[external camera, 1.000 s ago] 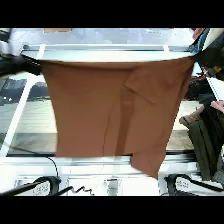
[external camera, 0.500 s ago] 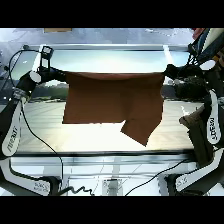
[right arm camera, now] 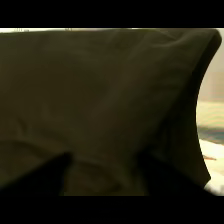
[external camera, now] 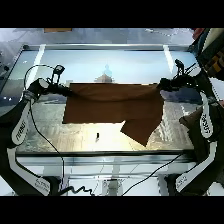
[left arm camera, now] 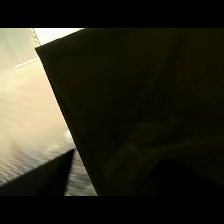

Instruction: Fold the clothes and pants, and hang the long-sleeved shirts on hangers.

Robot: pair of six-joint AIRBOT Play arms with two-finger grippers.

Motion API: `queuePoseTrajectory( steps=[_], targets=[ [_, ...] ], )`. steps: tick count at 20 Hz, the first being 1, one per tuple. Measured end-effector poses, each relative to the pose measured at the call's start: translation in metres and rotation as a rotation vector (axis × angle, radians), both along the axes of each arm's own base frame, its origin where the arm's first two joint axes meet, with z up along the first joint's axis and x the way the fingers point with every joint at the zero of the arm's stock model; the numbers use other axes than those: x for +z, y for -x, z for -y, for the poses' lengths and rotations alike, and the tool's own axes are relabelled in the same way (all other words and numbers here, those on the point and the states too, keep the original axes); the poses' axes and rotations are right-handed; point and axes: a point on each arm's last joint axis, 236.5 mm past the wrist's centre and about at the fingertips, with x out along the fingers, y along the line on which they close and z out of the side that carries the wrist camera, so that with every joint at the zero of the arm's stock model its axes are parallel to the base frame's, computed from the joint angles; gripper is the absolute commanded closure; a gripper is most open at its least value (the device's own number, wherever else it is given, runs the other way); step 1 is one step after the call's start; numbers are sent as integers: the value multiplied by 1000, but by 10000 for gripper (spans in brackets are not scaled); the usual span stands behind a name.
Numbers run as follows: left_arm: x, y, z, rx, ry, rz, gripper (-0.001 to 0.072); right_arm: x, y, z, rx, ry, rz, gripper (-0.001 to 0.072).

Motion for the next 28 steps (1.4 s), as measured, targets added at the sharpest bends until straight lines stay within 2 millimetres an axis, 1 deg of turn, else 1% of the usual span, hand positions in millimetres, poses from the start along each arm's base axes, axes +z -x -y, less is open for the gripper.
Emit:
queuePoseTrajectory(
  steps=[1, 2, 3, 4, 5, 6, 7, 8, 9, 10, 12, 13, 15, 17, 18, 20, 21, 23, 26, 27, 28],
  targets=[
    [2, 2, 0, -2, 1, -4, 0, 2, 2, -1, 8, 1, -6, 52],
    [8, 3, -2, -3, 0, -1, 1, 4, 4, 0, 20, 6, -15, 109],
    [16, 4, -4, -6, -7, 7, 3, 7, 6, 0, 32, 14, -22, 125],
    [28, 7, -8, -11, -19, 15, 4, 11, 10, 2, 46, 27, -33, 126],
    [40, 12, -12, -19, -34, 17, 14, 13, 17, 6, 66, 46, -58, 143],
    [54, 18, -16, -28, -49, 19, 18, 14, 26, 10, 84, 64, -92, 244],
    [68, 27, -20, -35, -59, 13, 83, 14, 38, 16, 103, 80, -137, 294],
    [82, 38, -24, -35, -66, 1, 190, 13, 53, 23, 120, 91, -195, 307],
    [95, 48, -28, -30, -69, -10, 228, 13, 70, 31, 133, 95, -257, 306],
    [108, 60, -34, -19, -70, -25, 228, 14, 85, 36, 136, 86, -308, 306],
    [128, 81, -46, 11, -69, -56, 229, 18, 115, 44, 130, 55, -394, 306],
    [135, 91, -55, 41, -60, -73, 228, 19, 130, 48, 122, 41, -430, 306],
    [144, 107, -72, 110, -28, -109, 228, 17, 160, 52, 94, 10, -484, 306],
    [143, 123, -85, 177, 48, -156, 229, 8, 186, 49, 66, -24, -489, 306],
    [141, 129, -89, 205, 92, -176, 228, 2, 197, 44, 54, -45, -481, 306],
    [129, 143, -97, 264, 192, -226, 228, -18, 217, 28, 24, -94, -452, 306],
    [121, 150, -100, 291, 238, -252, 228, -29, 226, 17, 6, -129, -436, 306],
    [101, 165, -104, 339, 308, -310, 228, -51, 237, -2, -51, -197, -406, 306],
    [70, 187, -101, 387, 382, -396, 228, -74, 244, -28, -151, -299, -370, 310],
    [60, 193, -98, 400, 400, -418, 228, -78, 247, -35, -173, -320, -367, 342],
    [51, 198, -97, 416, 413, -437, 228, -83, 249, -43, -188, -336, -365, 351]
  ],
)
